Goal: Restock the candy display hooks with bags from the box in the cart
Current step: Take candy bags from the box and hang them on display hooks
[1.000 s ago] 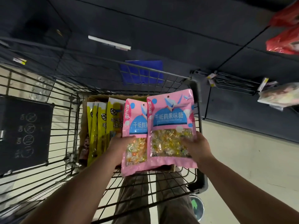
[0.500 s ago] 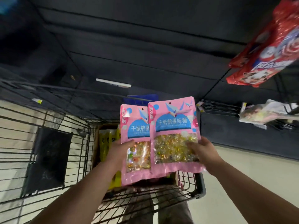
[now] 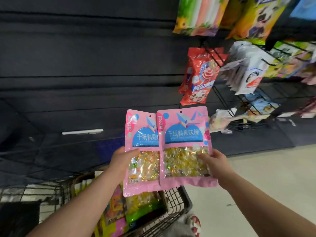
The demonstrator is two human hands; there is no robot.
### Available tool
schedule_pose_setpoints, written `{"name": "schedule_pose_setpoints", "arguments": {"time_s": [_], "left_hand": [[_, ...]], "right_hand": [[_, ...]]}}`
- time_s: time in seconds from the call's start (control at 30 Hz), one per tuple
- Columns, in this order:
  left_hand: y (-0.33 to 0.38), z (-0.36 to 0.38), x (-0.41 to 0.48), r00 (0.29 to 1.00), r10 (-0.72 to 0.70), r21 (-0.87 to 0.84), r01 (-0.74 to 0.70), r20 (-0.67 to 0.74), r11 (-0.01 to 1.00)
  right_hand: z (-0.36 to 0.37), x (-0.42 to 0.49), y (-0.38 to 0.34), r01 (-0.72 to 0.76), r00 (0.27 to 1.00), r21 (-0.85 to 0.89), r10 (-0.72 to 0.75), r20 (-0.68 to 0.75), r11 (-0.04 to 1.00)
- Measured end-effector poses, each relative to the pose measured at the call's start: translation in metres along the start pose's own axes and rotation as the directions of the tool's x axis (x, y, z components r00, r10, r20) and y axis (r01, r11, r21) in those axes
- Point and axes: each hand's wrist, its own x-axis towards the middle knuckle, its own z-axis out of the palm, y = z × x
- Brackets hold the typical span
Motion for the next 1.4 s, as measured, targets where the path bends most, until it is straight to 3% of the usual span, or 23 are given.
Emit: {"name": "schedule_pose_setpoints", "arguments": {"time_s": [0.3,0.6,0.9,1.4], "left_hand": [[0.032,0.114,-0.035,0.971,0.052,0.032,-0.061,0.233,0.998],[0.018,0.283,-0.097,0.903,0.059,0.138,-0.130,0.426,0.982],[-0.023,0.427,-0.163,0.860,0.054,0.187,-0.171,0.507,0.967],[-0.030,0.546,-0.216,0.764,0.041,0.217,-0.234,0.644,0.948]], "right_hand": [[-0.111,-0.021,0.016,0.036,0.978,0.128,-0.009,-0.210,0.991],[-0.277,-0.045,0.057,0.102,0.923,0.260,0.006,-0.385,0.960],[-0.424,-0.073,0.106,0.179,0.876,0.300,-0.013,-0.483,0.937],[-0.532,-0.095,0.133,0.271,0.808,0.366,-0.004,-0.589,0.890]]}}
